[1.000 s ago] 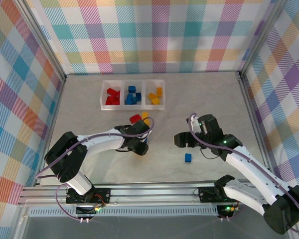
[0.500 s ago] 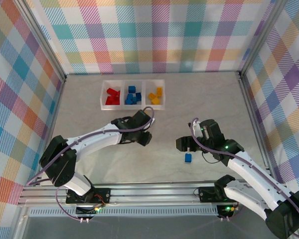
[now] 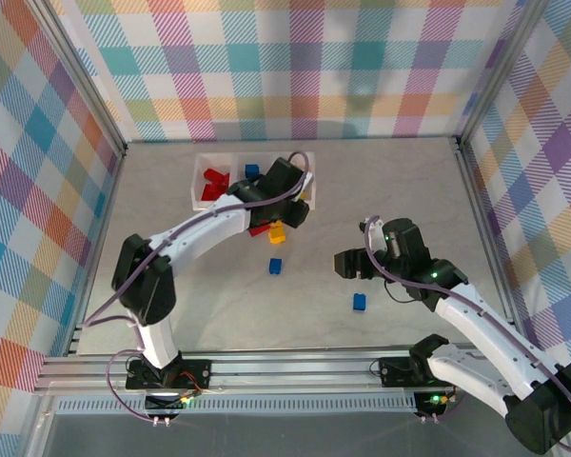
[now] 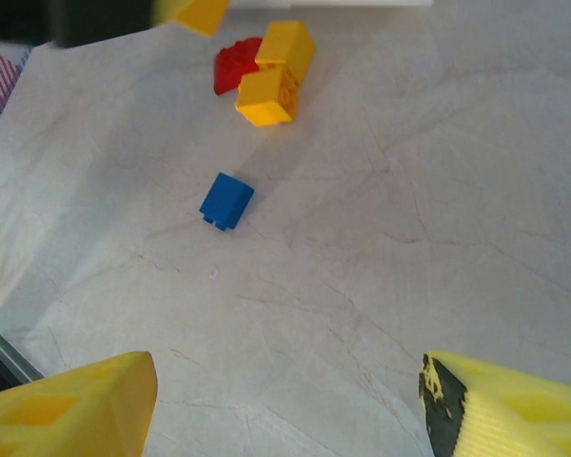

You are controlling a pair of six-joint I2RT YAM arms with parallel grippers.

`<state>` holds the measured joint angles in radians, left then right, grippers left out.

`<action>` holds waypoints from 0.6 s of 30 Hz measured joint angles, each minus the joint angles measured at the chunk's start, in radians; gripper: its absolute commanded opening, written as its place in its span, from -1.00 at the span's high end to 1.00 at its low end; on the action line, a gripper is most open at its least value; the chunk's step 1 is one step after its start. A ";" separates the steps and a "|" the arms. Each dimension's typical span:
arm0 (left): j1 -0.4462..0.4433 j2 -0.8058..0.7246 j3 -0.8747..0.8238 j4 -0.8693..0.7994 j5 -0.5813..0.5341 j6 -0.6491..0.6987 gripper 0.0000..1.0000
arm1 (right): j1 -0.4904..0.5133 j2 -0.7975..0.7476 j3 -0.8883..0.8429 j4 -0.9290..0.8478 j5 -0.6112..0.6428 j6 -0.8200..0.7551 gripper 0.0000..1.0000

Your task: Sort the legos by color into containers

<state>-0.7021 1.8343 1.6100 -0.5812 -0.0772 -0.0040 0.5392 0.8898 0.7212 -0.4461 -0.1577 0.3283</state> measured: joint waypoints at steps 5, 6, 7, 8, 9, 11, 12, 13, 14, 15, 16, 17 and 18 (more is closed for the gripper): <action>0.057 0.142 0.142 0.007 0.008 0.021 0.32 | 0.000 -0.002 0.021 -0.004 0.013 -0.008 -0.44; 0.068 0.164 0.163 0.008 0.008 0.021 0.32 | 0.000 -0.003 0.022 -0.005 0.016 -0.009 -0.44; 0.081 0.191 0.188 0.010 0.007 0.020 0.32 | 0.000 -0.005 0.023 -0.012 0.018 -0.011 -0.44; 0.093 0.216 0.209 0.013 0.005 0.020 0.32 | 0.000 -0.005 0.026 -0.022 0.019 -0.015 -0.44; 0.104 0.238 0.225 0.019 0.005 0.020 0.32 | 0.000 -0.006 0.029 -0.029 0.019 -0.016 -0.44; 0.127 0.280 0.249 0.040 0.008 0.019 0.28 | 0.000 -0.009 0.035 -0.048 0.019 -0.020 -0.44; 0.136 0.294 0.257 0.048 0.011 0.018 0.26 | 0.000 -0.011 0.038 -0.053 0.019 -0.022 -0.44; 0.146 0.310 0.262 0.060 0.017 0.016 0.24 | 0.000 -0.014 0.040 -0.058 0.019 -0.022 -0.44; 0.155 0.324 0.270 0.064 0.019 0.016 0.23 | 0.000 -0.018 0.042 -0.064 0.019 -0.023 -0.43; 0.164 0.339 0.281 0.066 0.025 0.016 0.23 | 0.000 -0.021 0.044 -0.071 0.019 -0.023 -0.43; 0.171 0.356 0.297 0.065 0.032 0.016 0.22 | 0.000 -0.023 0.048 -0.080 0.019 -0.023 -0.43; 0.177 0.376 0.320 0.068 0.036 0.016 0.19 | 0.000 -0.023 0.052 -0.088 0.019 -0.023 -0.43; 0.182 0.393 0.340 0.068 0.040 0.016 0.17 | 0.000 -0.023 0.056 -0.094 0.019 -0.023 -0.43</action>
<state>-0.5198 2.2269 1.9499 -0.5133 -0.0368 0.0116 0.5392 0.8669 0.7769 -0.5404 -0.1387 0.3054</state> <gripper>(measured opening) 0.398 0.717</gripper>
